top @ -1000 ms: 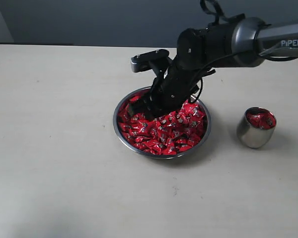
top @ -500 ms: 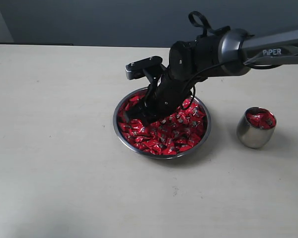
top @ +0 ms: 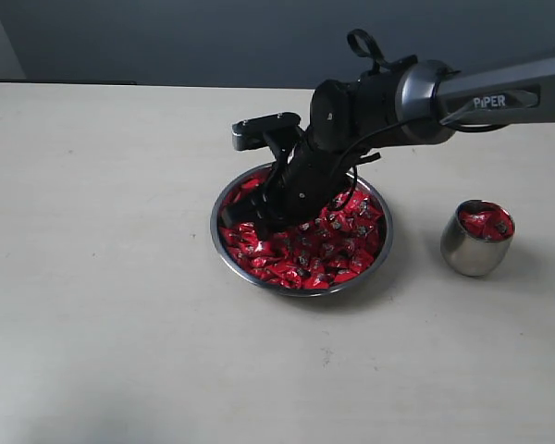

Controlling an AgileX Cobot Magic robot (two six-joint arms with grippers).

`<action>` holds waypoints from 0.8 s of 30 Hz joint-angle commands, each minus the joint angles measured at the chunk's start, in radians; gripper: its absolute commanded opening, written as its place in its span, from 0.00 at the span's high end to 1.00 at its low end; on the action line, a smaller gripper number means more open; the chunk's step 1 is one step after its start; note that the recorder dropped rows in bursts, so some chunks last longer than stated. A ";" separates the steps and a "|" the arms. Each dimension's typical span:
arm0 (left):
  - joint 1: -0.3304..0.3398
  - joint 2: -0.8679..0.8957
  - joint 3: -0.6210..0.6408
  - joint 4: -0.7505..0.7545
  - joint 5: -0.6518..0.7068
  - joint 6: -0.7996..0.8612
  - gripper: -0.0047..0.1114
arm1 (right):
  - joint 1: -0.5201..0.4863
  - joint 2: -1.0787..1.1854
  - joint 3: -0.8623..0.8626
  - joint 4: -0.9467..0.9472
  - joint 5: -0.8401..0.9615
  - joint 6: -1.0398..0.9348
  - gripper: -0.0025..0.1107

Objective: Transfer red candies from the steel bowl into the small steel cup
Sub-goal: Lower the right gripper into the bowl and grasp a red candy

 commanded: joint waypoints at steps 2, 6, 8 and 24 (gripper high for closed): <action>0.000 -0.005 0.002 0.001 -0.008 -0.002 0.96 | 0.001 -0.005 -0.006 0.054 0.028 -0.010 0.69; 0.000 -0.005 0.002 0.001 -0.008 -0.002 0.96 | 0.001 -0.007 -0.006 0.060 0.032 -0.010 0.69; 0.000 -0.005 0.002 0.001 -0.008 -0.002 0.96 | 0.001 -0.007 -0.006 0.060 0.032 -0.010 0.69; 0.000 -0.005 0.002 0.001 -0.008 -0.002 0.96 | 0.001 -0.021 -0.006 0.052 0.023 -0.019 0.99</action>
